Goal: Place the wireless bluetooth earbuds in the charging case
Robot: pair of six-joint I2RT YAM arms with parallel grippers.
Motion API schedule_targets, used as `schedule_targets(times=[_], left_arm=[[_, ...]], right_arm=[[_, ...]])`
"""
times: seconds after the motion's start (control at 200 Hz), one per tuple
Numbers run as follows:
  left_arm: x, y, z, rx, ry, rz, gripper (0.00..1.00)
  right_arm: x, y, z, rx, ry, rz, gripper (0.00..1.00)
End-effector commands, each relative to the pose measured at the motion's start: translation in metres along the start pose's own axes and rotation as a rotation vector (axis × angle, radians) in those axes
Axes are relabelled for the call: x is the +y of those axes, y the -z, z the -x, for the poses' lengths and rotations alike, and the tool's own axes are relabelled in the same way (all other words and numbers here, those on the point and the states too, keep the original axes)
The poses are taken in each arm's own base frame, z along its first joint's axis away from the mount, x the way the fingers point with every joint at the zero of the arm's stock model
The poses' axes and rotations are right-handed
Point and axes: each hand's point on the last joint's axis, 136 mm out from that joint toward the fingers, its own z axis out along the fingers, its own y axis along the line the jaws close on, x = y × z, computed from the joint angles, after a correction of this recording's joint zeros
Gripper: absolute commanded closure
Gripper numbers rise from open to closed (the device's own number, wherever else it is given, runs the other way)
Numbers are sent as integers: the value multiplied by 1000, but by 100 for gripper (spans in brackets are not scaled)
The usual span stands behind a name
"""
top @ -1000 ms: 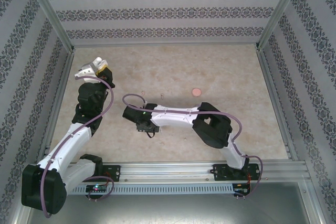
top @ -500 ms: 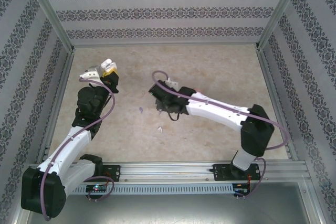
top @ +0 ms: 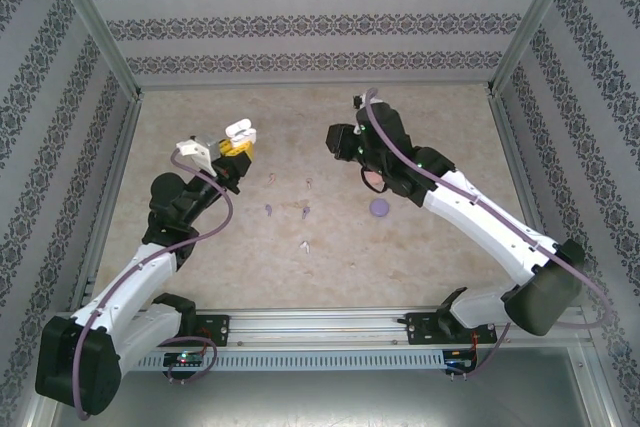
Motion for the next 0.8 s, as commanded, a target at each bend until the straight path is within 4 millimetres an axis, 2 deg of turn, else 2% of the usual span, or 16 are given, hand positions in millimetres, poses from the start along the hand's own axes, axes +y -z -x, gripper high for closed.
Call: schedule_targets(times=[0.0, 0.195, 0.49, 0.61, 0.794], left_arm=[[-27, -5, 16, -59, -141, -85, 100], [-45, -23, 24, -94, -260, -86, 100], [-58, -48, 42, -200, -317, -78, 100], [-66, -58, 49, -226, -303, -110, 100], [-71, -67, 47, -232, -270, -129, 100]], right_arm=[[43, 14, 24, -79, 85, 215, 73], [78, 32, 39, -145, 130, 406, 73], [100, 59, 53, -272, 179, 557, 73], [107, 61, 52, -305, 183, 614, 72], [117, 56, 49, -303, 176, 687, 73]])
